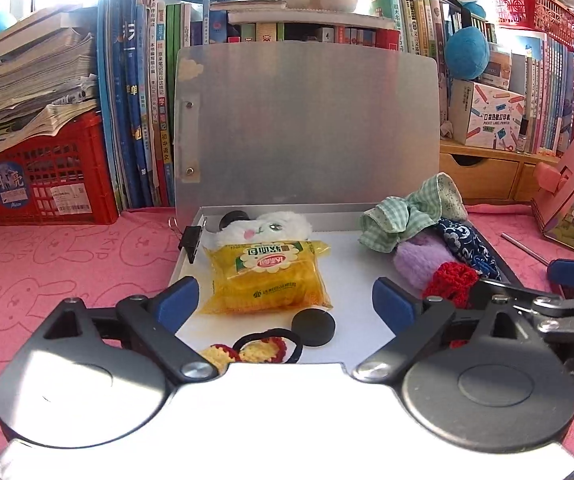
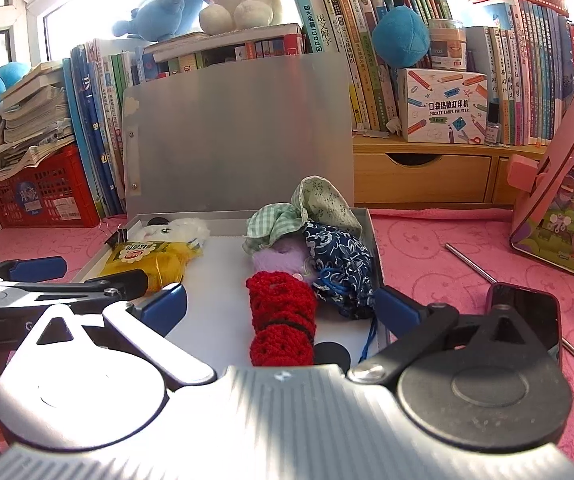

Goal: Organize objects
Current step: 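Open left tool to release the lid in the box while right tool releases the red roll, then pull both open tools back out of the white box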

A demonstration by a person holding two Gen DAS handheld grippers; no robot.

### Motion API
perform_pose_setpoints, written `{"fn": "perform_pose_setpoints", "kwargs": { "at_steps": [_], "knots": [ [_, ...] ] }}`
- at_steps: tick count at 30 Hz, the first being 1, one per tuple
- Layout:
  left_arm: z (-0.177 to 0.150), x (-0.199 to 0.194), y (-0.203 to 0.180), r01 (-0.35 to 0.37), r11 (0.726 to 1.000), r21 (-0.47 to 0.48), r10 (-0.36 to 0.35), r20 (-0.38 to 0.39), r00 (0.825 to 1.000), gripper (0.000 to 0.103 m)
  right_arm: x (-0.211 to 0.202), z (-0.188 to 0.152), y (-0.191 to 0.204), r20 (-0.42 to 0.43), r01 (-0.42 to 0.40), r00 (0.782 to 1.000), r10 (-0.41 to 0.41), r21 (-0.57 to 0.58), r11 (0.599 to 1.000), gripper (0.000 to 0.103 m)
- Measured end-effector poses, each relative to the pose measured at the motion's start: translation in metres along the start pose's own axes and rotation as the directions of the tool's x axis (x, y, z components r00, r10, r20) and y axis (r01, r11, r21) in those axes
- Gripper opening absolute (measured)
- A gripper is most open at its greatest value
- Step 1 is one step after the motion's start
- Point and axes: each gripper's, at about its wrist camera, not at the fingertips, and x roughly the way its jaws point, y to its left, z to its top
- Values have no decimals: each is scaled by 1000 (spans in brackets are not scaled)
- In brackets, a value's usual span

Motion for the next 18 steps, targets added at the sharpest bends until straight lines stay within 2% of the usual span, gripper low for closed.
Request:
{"fn": "perform_pose_setpoints", "kwargs": {
  "at_steps": [5, 13, 18],
  "knots": [
    [2, -7, 4, -5, 1000, -11, 5, -2, 1000, 97, -4, -1, 3, 19, 23, 1000, -23, -19, 1000, 103],
    [-1, -14, 8, 15, 999, -28, -15, 2, 1000, 97, -3, -5, 1, -2, 33, 999, -33, -9, 999, 103],
    [-6, -23, 4, -62, 998, -10, 62, 63, 996, 99, -1, -9, 3, -8, 60, 998, -60, -31, 998, 103]
  ]
}}
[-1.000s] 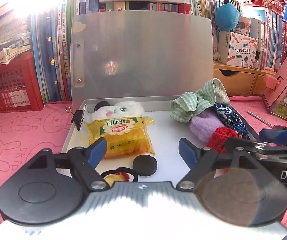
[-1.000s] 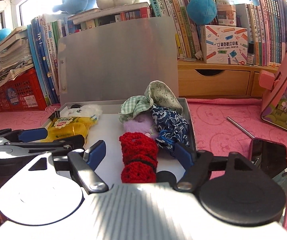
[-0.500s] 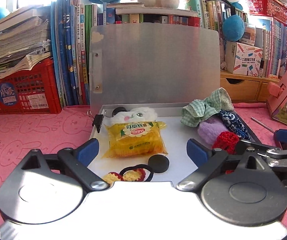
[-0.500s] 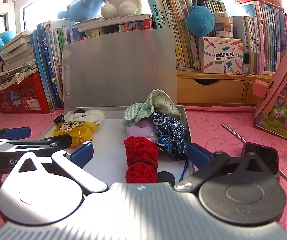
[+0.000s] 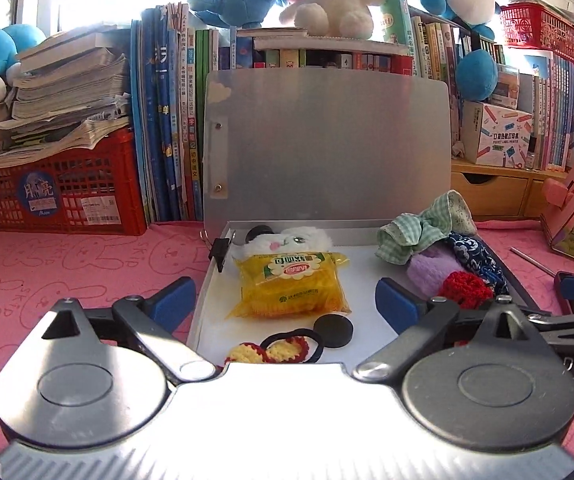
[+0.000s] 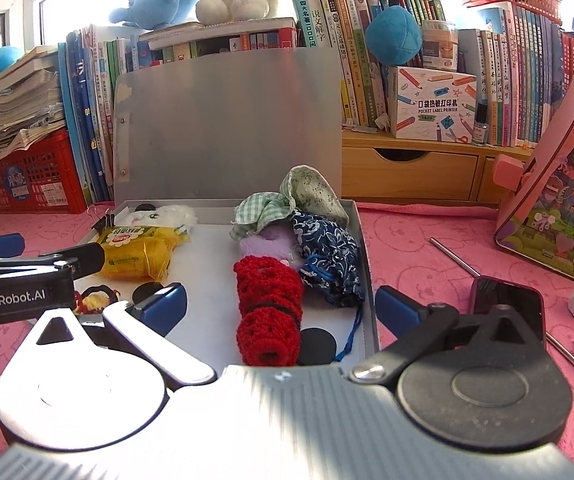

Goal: Organize objects
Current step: 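Pull both open tools back out of the white box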

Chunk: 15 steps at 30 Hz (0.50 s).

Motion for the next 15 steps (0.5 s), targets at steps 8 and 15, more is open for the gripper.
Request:
{"fn": "perform_pose_setpoints", "kwargs": {
  "at_steps": [8, 15],
  "knots": [
    [0, 4, 5, 3, 1000, -20, -5, -73, 997, 99, 2, -3, -1, -25, 4, 1000, -4, 8, 1000, 103],
    [-7, -2, 5, -7, 1000, -2, 7, -96, 995, 99, -7, -10, 1, -26, -18, 999, 18, 2, 1000, 103]
  ]
}}
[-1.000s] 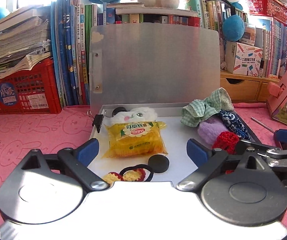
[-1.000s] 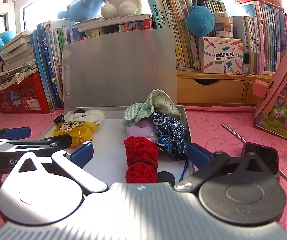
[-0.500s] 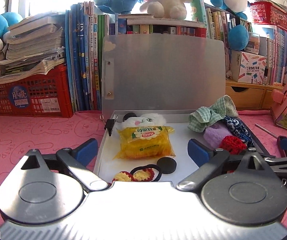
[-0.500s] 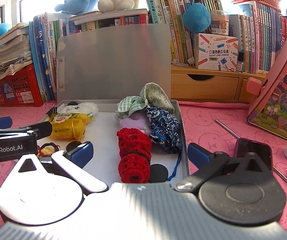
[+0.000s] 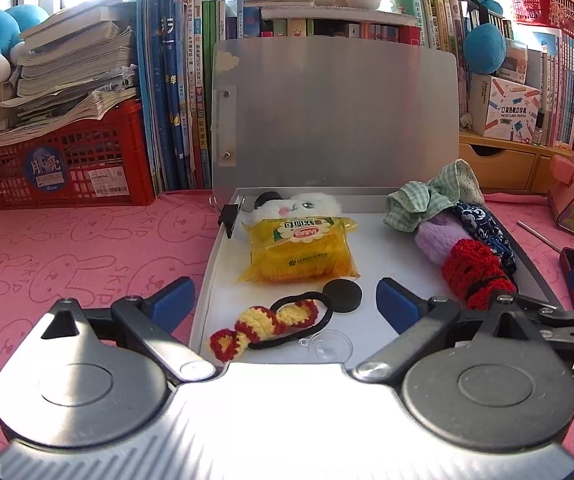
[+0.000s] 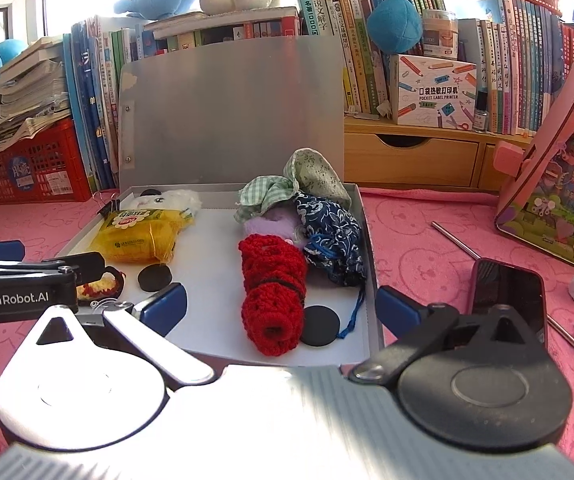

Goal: Organize objects
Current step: 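Pull both open tools back out of the white box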

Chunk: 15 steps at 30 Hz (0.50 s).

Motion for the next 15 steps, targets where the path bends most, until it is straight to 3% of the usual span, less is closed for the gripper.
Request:
{"fn": "perform_pose_setpoints", "kwargs": {
  "at_steps": [8, 15],
  "knots": [
    [-9, -15, 3, 21, 1000, 6, -21, -4, 1000, 99, -15, -7, 9, 33, 15, 999, -13, -66, 998, 103],
    [-22, -34, 8, 22, 1000, 20, -22, 3, 1000, 99, -27, -15, 9, 24, 3, 1000, -2, -38, 999, 103]
  ]
}}
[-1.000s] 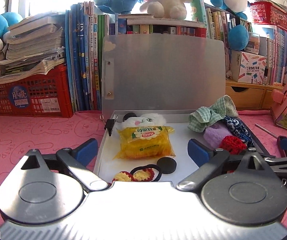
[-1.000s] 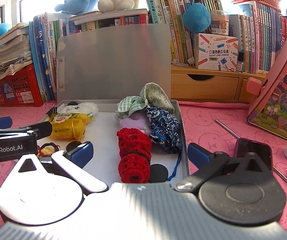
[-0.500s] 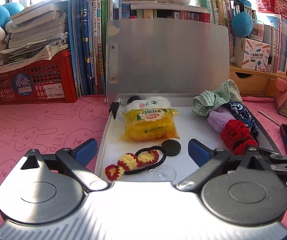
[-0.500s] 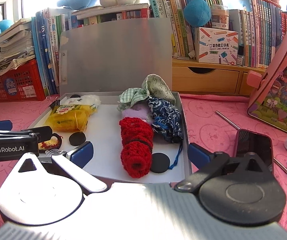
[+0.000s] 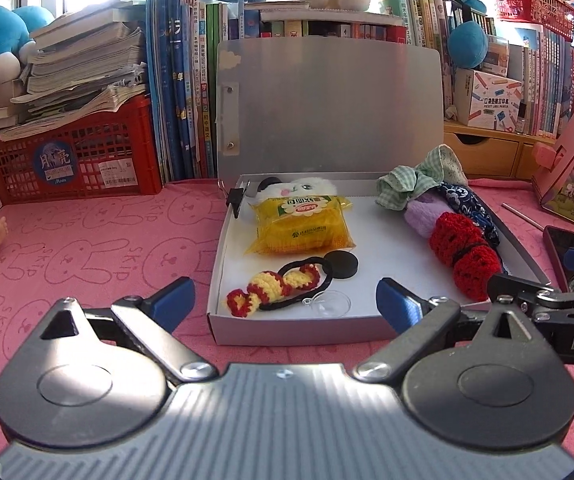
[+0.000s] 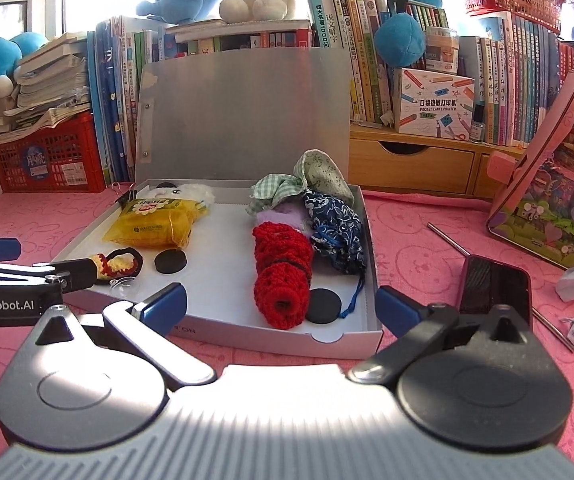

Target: Organize objects

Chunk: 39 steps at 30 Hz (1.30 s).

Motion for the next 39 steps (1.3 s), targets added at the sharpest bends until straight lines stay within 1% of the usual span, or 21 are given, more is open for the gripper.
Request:
{"fn": "perform_pose_setpoints", "kwargs": {
  "at_steps": [5, 11, 15, 20, 25, 28, 37, 39],
  "knots": [
    [-10, -15, 4, 0, 1000, 0, 0, -3, 1000, 99, -9, -5, 1, 2, -10, 1000, 10, 11, 1000, 103],
    [-25, -27, 9, 7, 1000, -13, -7, -30, 1000, 99, -22, -14, 5, -5, -26, 1000, 26, 24, 999, 103],
    [-35, -33, 13, 10, 1000, -24, -11, -47, 999, 99, -32, -22, 9, -3, -31, 1000, 31, 10, 999, 103],
    [-51, -37, 14, -8, 1000, -14, 7, -63, 998, 99, -39, -34, 14, -16, -40, 999, 40, 10, 999, 103],
    [-68, -40, 17, -18, 1000, -10, 17, -97, 995, 99, -43, -52, 23, -41, -48, 998, 48, -6, 999, 103],
    [-76, -42, 18, -36, 999, 5, 36, -99, 994, 99, -44, -62, 29, -59, -52, 997, 51, -18, 998, 103],
    [-95, -50, 20, -47, 999, 13, 48, -116, 992, 99, -51, -81, 38, -91, -44, 995, 41, -23, 999, 103],
    [-99, -54, 21, -45, 999, 6, 46, -106, 993, 99, -53, -84, 38, -94, -40, 995, 37, -28, 999, 103]
  ]
}}
